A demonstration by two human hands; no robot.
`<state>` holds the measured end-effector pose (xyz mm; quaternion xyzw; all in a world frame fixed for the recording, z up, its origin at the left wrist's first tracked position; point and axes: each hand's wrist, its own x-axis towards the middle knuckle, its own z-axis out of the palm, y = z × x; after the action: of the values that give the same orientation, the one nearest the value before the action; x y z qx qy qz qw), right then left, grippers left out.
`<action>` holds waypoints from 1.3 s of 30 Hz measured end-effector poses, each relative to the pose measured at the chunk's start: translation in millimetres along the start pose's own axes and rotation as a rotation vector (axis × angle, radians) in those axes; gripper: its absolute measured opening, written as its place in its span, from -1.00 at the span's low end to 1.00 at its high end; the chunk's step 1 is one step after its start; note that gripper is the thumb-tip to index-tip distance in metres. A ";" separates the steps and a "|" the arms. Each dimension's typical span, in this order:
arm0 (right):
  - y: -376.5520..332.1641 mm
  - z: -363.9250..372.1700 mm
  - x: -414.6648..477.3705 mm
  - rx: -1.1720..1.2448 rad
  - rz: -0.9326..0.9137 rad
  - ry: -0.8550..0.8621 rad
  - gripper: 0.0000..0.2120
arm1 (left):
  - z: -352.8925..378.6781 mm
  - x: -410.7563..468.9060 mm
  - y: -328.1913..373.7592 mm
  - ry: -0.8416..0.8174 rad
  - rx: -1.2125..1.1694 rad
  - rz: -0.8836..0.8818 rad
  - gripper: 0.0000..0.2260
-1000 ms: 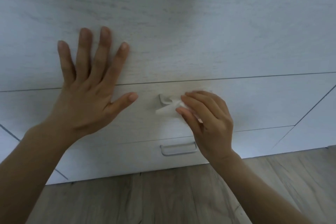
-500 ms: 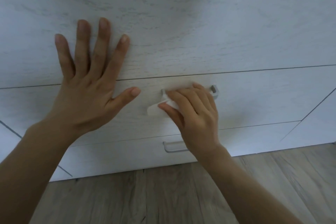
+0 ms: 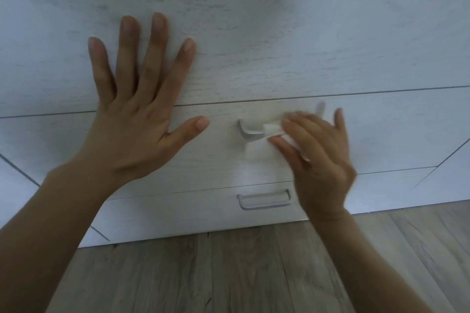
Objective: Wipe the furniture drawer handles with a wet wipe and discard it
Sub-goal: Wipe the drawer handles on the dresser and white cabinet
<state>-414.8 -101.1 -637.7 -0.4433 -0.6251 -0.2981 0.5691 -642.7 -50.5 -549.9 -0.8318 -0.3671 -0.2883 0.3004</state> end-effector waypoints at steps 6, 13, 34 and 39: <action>-23.3 18.1 6.8 0.039 0.026 0.005 -0.80 | 1.6 -0.4 -0.8 0.008 0.007 -0.012 -0.34; 5.1 -9.6 5.1 0.005 0.056 -0.010 -0.80 | -0.3 0.8 -0.8 -0.004 -0.003 0.017 -0.33; -16.7 9.6 1.8 0.058 -0.037 0.003 -0.84 | 0.1 0.2 -2.8 0.023 0.033 0.034 -0.33; -1.0 -7.6 -0.2 0.014 0.089 0.049 -0.82 | 0.7 -0.1 -3.2 0.010 0.047 0.024 -0.32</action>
<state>-412.3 -108.3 -636.4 -0.4591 -0.5927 -0.2789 0.6001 -645.1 -48.3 -549.5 -0.8273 -0.3624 -0.2800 0.3252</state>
